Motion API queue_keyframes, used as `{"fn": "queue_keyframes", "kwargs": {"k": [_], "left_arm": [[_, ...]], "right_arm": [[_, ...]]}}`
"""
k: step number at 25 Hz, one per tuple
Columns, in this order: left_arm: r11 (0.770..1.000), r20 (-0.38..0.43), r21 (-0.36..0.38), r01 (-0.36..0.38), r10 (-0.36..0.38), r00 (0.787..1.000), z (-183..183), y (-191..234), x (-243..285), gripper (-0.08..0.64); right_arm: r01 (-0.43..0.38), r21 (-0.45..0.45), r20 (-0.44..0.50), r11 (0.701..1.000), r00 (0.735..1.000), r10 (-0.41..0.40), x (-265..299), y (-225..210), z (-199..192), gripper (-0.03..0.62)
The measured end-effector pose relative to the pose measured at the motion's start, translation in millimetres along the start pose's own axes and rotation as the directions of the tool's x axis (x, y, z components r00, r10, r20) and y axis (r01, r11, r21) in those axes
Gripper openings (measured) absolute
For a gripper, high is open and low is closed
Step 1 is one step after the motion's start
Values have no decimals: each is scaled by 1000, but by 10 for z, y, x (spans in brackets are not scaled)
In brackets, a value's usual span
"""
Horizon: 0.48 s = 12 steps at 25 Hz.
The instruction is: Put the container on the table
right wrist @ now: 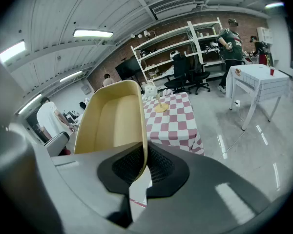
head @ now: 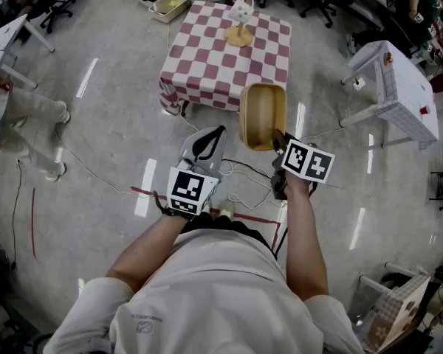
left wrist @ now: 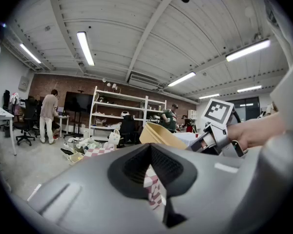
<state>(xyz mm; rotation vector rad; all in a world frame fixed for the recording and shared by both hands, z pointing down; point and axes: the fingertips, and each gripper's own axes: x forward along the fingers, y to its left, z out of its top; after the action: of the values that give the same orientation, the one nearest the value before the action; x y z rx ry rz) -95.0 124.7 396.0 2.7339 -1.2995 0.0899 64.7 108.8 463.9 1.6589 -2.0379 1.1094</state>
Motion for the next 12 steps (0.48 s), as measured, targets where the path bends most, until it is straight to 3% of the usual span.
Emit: {"fn": "queue_keyframes", "kwargs": {"k": [12], "left_arm": [[999,-40,-3,40,-40,998,-101,199,-35,6]], "right_arm": [[22,10,-7,1000,1000,-22,123,213,-63,21]]}}
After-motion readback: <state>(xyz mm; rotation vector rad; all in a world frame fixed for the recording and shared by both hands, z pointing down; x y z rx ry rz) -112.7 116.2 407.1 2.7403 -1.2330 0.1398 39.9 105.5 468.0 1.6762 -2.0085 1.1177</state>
